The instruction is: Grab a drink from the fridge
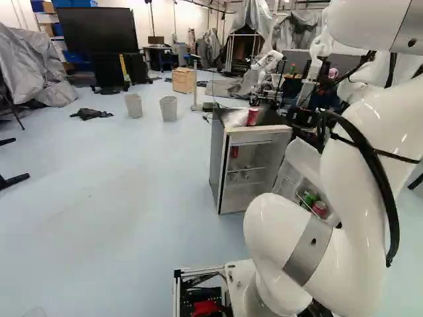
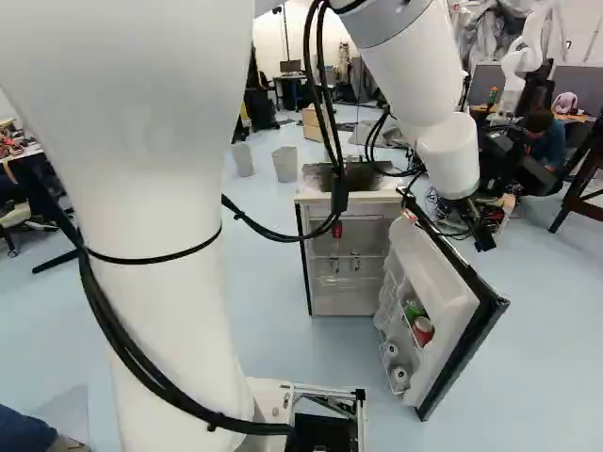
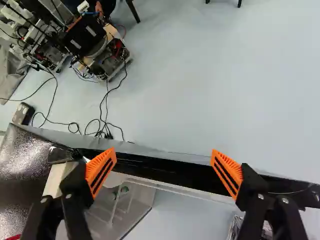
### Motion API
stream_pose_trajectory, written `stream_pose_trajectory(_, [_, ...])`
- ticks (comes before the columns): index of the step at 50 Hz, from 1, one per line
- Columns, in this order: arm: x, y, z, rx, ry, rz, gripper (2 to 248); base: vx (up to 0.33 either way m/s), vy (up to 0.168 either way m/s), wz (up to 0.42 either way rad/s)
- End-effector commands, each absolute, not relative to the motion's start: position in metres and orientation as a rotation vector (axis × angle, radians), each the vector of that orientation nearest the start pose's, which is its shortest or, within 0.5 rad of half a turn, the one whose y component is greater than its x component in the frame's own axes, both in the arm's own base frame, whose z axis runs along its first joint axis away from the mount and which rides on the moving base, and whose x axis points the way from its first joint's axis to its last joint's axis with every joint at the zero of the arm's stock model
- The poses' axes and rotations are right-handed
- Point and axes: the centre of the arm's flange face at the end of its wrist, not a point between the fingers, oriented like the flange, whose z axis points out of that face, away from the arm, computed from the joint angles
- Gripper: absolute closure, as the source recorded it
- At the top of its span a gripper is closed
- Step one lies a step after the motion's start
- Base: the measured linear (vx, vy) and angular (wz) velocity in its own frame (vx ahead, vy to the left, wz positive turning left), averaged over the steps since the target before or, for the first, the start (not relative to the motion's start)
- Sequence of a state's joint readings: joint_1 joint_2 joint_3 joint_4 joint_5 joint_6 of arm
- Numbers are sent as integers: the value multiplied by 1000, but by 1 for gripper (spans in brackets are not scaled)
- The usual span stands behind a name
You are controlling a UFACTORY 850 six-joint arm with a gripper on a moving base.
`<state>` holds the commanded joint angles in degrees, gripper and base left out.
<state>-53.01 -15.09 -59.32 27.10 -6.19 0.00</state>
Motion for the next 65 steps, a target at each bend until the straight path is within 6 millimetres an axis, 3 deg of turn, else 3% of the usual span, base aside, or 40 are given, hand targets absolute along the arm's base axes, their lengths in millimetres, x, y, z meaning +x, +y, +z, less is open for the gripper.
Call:
stream_pose_trajectory(28, [336,-485,461,-2287,1992,-889,3,0,0,0])
stream_pose_trajectory(55, [352,-521,454,-2241,1959,-739,3,0,0,0])
stream_pose_trajectory(65, [359,-536,442,-2231,1941,-671,3,0,0,0])
